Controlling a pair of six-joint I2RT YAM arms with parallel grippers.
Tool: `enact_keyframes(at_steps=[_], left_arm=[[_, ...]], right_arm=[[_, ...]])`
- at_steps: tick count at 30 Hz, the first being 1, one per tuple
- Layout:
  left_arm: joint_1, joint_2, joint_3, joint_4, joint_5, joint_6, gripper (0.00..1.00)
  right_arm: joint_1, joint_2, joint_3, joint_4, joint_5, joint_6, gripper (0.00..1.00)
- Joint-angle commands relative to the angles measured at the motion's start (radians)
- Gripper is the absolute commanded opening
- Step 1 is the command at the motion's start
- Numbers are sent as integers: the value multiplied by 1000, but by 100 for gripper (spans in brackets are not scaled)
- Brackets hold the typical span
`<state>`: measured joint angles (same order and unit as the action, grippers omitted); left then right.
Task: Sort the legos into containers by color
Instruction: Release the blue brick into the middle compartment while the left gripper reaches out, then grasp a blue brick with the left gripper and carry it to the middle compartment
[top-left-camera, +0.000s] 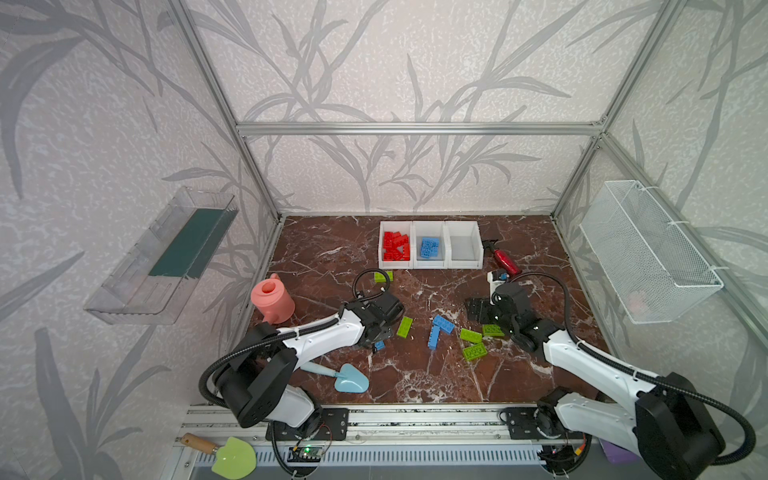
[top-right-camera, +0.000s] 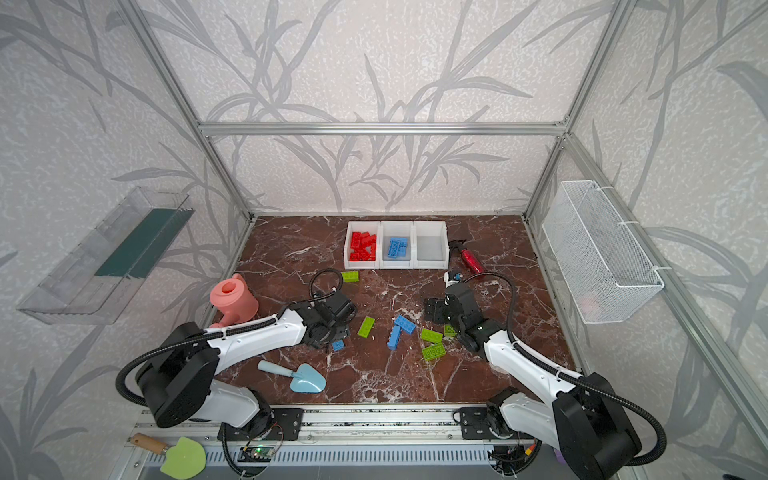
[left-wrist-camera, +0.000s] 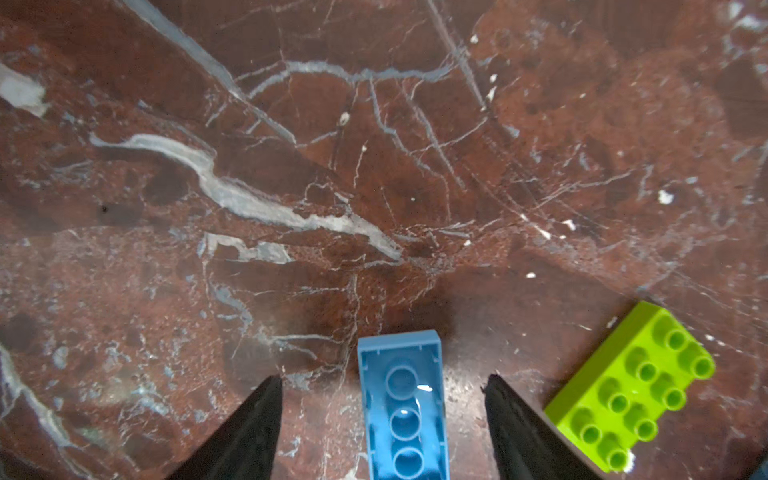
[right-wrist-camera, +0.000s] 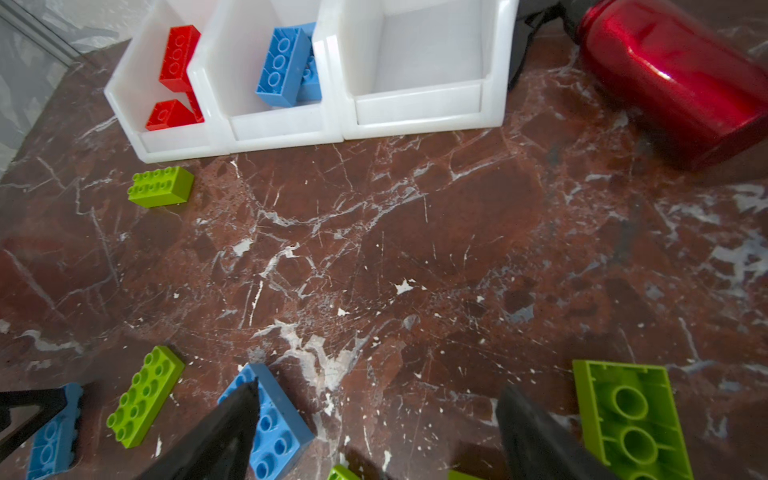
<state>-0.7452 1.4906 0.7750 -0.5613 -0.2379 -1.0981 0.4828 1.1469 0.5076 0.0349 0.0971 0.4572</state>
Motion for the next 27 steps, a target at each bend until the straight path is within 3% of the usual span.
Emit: enact_keyframes(at_steps=[1, 9, 19, 27], left_arm=[[-15, 35, -1, 26, -23, -67, 73], [-36, 85, 6, 29, -49, -83, 60], [-49, 78, 15, 9, -65, -68, 27], [-52, 54, 103, -64, -93, 20, 22]], right_arm=[[3, 24, -6, 72, 25, 13, 90], [4, 44, 2, 69, 6, 14, 90], [3, 54, 0, 71, 0, 11, 90], [4, 50, -1, 74, -51, 12, 91]])
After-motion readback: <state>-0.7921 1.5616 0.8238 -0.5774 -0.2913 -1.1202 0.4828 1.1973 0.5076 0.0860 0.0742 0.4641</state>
